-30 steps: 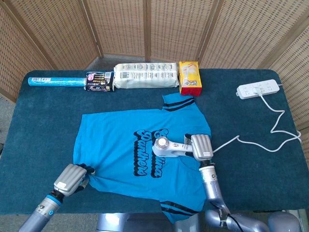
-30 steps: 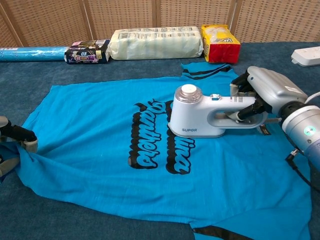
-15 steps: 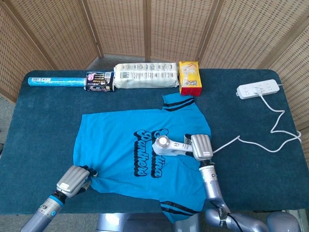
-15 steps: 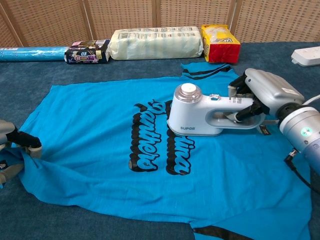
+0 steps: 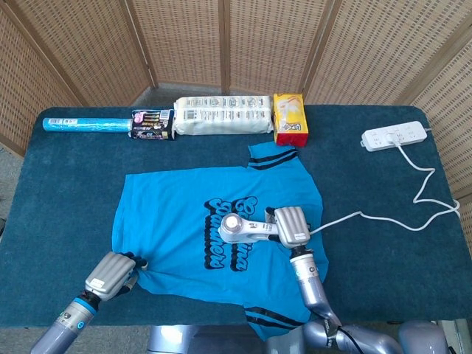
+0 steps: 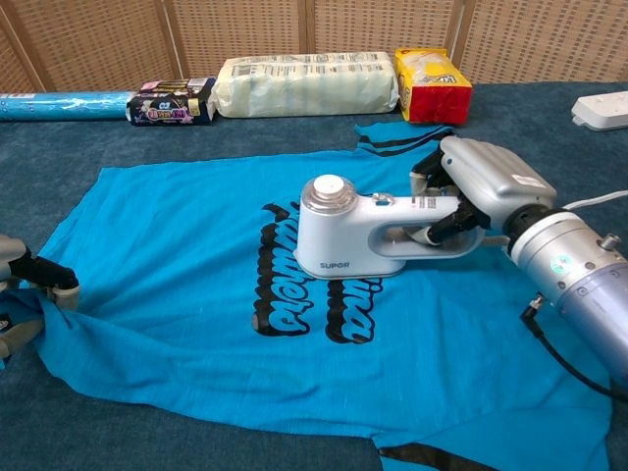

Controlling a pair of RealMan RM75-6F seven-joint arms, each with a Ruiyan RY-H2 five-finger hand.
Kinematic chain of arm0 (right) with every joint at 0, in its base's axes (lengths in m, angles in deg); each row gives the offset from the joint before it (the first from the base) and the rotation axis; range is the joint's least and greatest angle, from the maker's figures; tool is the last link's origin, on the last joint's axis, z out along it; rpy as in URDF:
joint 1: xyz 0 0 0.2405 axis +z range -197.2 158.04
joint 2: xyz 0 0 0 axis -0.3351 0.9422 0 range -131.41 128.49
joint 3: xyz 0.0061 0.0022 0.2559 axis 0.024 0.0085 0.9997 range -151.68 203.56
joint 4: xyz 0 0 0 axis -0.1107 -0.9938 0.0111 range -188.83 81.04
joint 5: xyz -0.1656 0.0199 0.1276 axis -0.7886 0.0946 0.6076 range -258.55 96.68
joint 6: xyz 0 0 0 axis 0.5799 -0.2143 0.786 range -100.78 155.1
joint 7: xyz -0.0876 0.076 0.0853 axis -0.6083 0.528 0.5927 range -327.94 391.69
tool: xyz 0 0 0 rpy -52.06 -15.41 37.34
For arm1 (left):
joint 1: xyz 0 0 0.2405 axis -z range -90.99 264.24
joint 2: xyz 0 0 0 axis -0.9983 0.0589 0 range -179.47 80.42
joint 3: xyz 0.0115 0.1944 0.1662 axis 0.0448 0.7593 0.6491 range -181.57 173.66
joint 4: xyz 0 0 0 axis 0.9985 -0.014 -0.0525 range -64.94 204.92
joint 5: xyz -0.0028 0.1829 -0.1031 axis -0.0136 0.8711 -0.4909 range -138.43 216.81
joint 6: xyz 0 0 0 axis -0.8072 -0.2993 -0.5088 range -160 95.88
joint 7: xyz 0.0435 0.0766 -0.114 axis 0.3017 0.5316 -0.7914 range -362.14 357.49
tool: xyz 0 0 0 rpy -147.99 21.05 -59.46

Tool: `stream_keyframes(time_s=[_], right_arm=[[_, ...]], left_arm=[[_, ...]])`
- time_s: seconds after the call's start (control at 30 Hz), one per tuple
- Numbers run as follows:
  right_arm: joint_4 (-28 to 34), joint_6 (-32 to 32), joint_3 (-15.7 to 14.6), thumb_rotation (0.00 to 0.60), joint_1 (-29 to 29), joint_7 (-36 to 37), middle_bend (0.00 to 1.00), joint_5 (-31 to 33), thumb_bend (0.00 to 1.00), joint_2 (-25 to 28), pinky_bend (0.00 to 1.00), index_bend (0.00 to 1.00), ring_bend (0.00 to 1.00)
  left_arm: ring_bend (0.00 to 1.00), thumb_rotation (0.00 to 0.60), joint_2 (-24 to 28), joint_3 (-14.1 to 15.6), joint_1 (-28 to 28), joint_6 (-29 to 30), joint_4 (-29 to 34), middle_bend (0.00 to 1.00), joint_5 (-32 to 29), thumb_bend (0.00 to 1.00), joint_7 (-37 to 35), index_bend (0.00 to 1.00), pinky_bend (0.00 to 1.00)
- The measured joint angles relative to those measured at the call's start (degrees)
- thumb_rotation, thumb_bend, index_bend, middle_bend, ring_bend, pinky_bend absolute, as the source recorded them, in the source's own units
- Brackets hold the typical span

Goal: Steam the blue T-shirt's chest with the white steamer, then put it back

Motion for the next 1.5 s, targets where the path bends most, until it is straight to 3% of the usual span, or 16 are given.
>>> stream_keyframes(time_s=[0.53, 1.07, 1.5], right_arm=[[-3.3, -0.2, 0.0, 0.6, -2.3, 1.2, 0.8, 0.8, 0.32, 4.0, 0.83, 0.75, 0.88], [-6.5, 2.6, 2.0, 0.6, 1.8, 0.1, 0.8, 1.1, 0.31, 1.4, 0.83, 0.75, 0.88], [-2.5, 1.2, -0.1, 0.6, 1.4, -2.5, 0.8, -1.3, 0.31, 3.3, 0.83, 0.75, 0.88]], left_arm=[[0.46, 0.6, -0.6, -0.5, 0.4, -0.6, 0.1, 0.53, -0.8, 0.55, 0.8, 0.52, 0.55], [0.46, 0.6, -0.3, -0.5, 0.2, 0.0, 0.1, 0.53, -1.2, 0.55, 0.6, 0.52, 0.55], [0.46, 0.6, -0.7, -0.4, 0.2, 0.1, -0.7, 0.53, -0.5, 0.55, -0.6, 0.52, 0.55]])
